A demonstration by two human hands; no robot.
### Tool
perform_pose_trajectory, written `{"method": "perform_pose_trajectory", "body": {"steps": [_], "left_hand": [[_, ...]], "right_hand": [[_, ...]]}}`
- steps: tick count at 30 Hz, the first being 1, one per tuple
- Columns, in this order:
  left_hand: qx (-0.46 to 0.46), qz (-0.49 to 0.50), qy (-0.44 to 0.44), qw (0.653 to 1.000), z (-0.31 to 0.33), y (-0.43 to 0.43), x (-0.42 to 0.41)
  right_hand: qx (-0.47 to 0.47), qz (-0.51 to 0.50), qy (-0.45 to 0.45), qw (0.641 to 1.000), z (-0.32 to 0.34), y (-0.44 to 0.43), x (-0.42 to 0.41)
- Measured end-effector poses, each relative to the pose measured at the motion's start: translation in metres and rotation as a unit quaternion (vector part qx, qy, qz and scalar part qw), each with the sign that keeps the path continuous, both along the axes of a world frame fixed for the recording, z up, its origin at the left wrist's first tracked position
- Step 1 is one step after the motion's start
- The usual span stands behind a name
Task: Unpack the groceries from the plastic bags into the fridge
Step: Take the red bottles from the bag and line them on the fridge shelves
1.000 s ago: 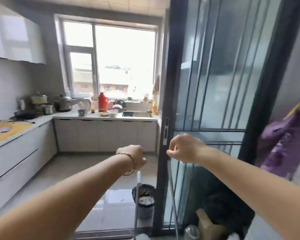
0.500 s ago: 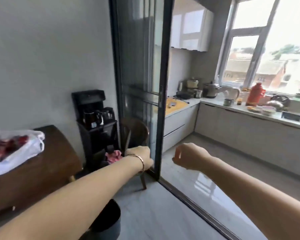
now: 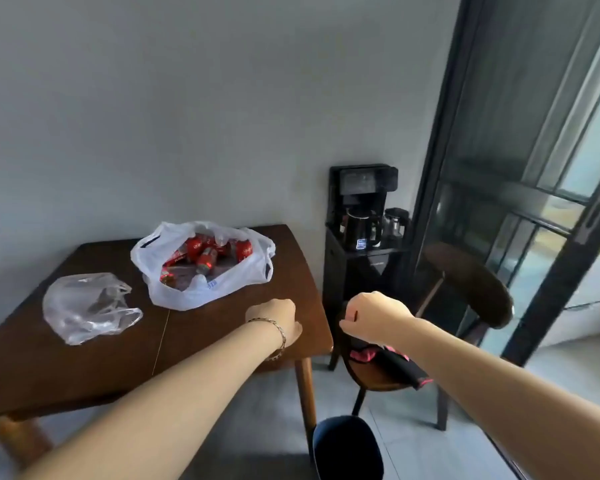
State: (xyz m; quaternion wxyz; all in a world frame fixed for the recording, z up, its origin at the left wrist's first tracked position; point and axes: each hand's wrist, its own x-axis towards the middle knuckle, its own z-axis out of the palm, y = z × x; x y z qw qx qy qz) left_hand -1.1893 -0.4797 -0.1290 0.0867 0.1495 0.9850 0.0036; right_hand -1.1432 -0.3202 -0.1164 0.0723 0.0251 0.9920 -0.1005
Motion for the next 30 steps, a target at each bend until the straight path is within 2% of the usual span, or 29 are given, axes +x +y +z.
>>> {"method": "perform_pose_trajectory", "body": {"steps": [5, 12, 19, 21, 24, 26, 30], "left_hand": [[-0.01, 0.055, 0.006, 0.998, -0.015, -0.018, -0.095], [0.039, 0.139, -0.01, 0.989, -0.033, -0.055, -0.21], [0.027, 0.126, 0.029, 0.991, -0.074, -0.128, -0.295], [-0.012, 0.069, 0.096, 0.993, -0.088, -0.149, -0.322], [-0.052, 0.019, 0.234, 0.971, -0.096, -0.183, -0.369], [-0.098, 0.013, 0.218, 0.971, -0.093, -0.212, -0.401], [-0.189, 0.086, 0.107, 0.972, -0.101, -0.268, -0.466]], "right_hand": [[-0.002, 0.058, -0.012, 0.998, -0.02, -0.016, -0.113], [-0.002, 0.105, 0.002, 0.994, -0.046, -0.047, -0.262], [-0.018, 0.099, -0.009, 0.995, -0.092, -0.113, -0.36], [-0.011, 0.107, -0.036, 0.994, -0.104, -0.132, -0.38], [-0.032, 0.094, -0.018, 0.995, -0.119, -0.161, -0.417], [-0.042, 0.088, 0.021, 0.995, -0.123, -0.185, -0.447], [-0.037, 0.115, 0.136, 0.983, -0.134, -0.237, -0.502]]}}
